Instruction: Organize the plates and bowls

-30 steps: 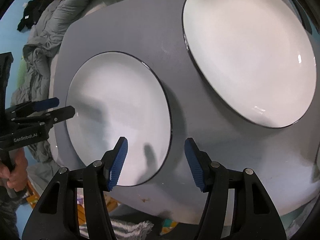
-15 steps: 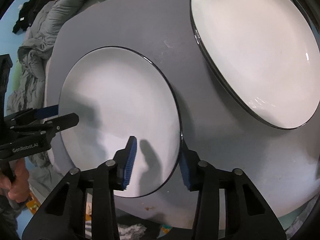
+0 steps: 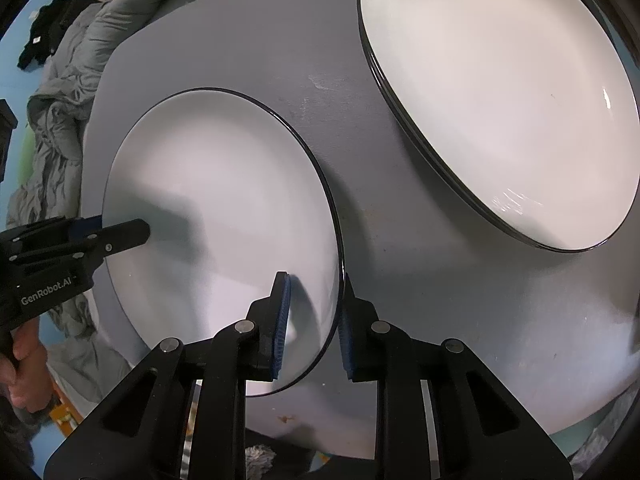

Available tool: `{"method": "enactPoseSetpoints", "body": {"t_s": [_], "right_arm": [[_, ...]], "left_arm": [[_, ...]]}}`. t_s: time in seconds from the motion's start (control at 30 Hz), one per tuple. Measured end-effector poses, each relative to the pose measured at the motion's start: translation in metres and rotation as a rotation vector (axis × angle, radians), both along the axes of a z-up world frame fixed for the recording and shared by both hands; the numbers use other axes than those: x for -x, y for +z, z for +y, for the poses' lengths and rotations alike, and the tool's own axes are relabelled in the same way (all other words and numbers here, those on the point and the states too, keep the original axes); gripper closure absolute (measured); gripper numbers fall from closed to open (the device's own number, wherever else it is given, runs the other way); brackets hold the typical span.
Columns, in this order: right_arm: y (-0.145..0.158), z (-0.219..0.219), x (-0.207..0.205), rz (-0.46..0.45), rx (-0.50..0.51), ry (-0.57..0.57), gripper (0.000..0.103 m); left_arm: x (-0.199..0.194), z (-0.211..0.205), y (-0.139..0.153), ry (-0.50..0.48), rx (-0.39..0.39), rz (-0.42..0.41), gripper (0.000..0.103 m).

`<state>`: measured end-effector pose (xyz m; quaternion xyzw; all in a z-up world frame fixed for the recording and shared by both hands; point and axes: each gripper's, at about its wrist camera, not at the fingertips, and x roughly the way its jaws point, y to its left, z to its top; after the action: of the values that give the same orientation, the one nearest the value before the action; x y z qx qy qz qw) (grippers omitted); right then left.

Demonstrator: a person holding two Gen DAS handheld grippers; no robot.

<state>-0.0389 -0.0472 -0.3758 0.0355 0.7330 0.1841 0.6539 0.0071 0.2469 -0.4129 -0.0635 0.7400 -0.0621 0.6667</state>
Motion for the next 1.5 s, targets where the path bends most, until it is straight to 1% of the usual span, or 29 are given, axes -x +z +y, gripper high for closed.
{"method": "enactPoseSetpoints", "body": {"t_s": [0.17, 0.3, 0.4, 0.5, 0.63, 0.67, 0.8, 0.83, 0.87, 0.9, 0.93, 0.97, 1.0, 1.03, 1.07, 1.1, 1.2, 1.23, 1.3, 1.37, 1.43, 1.47, 1.5], "right_arm": [[-0.001, 0.001, 0.000, 0.000, 0.002, -0.007, 0.083], [-0.002, -0.001, 0.000, 0.009, -0.016, -0.009, 0.085], [-0.001, 0.000, -0.001, 0.013, -0.015, -0.002, 0.086], [0.002, 0.001, -0.001, 0.009, -0.019, 0.014, 0.088], [0.004, 0.003, -0.001, 0.010, -0.020, 0.031, 0.089], [0.005, 0.004, 0.000, 0.010, -0.018, 0.038, 0.089], [0.009, 0.007, -0.001, 0.010, -0.019, 0.056, 0.090], [0.011, 0.007, 0.000, 0.009, -0.022, 0.060, 0.091], [0.013, 0.007, -0.001, 0.006, -0.032, 0.063, 0.092], [0.014, 0.008, -0.002, 0.005, -0.042, 0.065, 0.093], [0.015, 0.010, -0.002, 0.006, -0.049, 0.068, 0.093], [0.015, 0.013, -0.003, 0.004, -0.037, 0.075, 0.093], [0.014, 0.014, -0.004, 0.005, -0.019, 0.078, 0.093], [0.013, 0.015, -0.004, 0.009, -0.002, 0.073, 0.092], [0.011, 0.015, -0.006, 0.013, 0.003, 0.063, 0.092], [0.010, 0.014, -0.006, 0.017, -0.001, 0.057, 0.092], [0.002, 0.009, -0.007, 0.051, -0.030, 0.039, 0.092], [0.001, 0.008, -0.007, 0.053, -0.027, 0.044, 0.092], [0.000, 0.007, -0.004, 0.040, -0.008, 0.062, 0.092], [0.000, 0.008, -0.004, 0.039, -0.016, 0.062, 0.092], [-0.001, 0.008, -0.006, 0.045, -0.023, 0.056, 0.092], [-0.001, 0.007, -0.007, 0.046, -0.026, 0.053, 0.092], [-0.001, 0.006, -0.008, 0.046, -0.028, 0.051, 0.092]], "left_arm": [[0.001, -0.002, 0.003, 0.003, -0.023, 0.002, 0.081], [0.002, -0.010, 0.010, -0.023, -0.094, -0.017, 0.082], [0.004, -0.013, 0.013, -0.034, -0.133, -0.018, 0.082], [0.006, -0.016, 0.016, -0.028, -0.146, -0.016, 0.082], [0.007, -0.016, 0.027, -0.015, -0.142, -0.031, 0.082], [0.013, -0.021, 0.027, -0.014, -0.144, -0.035, 0.082], [0.008, -0.040, 0.030, -0.026, -0.167, -0.049, 0.083], [0.009, -0.046, 0.034, -0.026, -0.139, -0.057, 0.092], [0.009, -0.049, 0.035, -0.017, -0.029, -0.037, 0.096], [0.009, -0.055, 0.036, -0.006, 0.037, -0.019, 0.096], [0.011, -0.062, 0.038, -0.017, 0.000, -0.029, 0.096], [0.012, -0.071, 0.043, -0.052, -0.112, -0.068, 0.096], [0.013, -0.074, 0.046, -0.063, -0.133, -0.088, 0.096], [0.014, -0.074, 0.047, -0.055, -0.114, -0.086, 0.096], [0.016, -0.071, 0.046, -0.034, -0.086, -0.066, 0.096], [0.017, -0.067, 0.044, -0.021, -0.082, -0.054, 0.096], [0.020, -0.056, 0.035, -0.002, -0.122, -0.026, 0.094], [0.021, -0.048, 0.032, 0.027, -0.101, -0.011, 0.095], [0.023, -0.036, 0.030, 0.065, -0.031, 0.001, 0.094], [0.023, -0.032, 0.030, 0.074, 0.000, 0.003, 0.094], [0.021, -0.032, 0.030, 0.071, 0.012, 0.004, 0.094], [0.018, -0.033, 0.030, 0.071, 0.018, 0.007, 0.091], [0.018, -0.031, 0.029, 0.067, 0.031, 0.009, 0.086]]}}
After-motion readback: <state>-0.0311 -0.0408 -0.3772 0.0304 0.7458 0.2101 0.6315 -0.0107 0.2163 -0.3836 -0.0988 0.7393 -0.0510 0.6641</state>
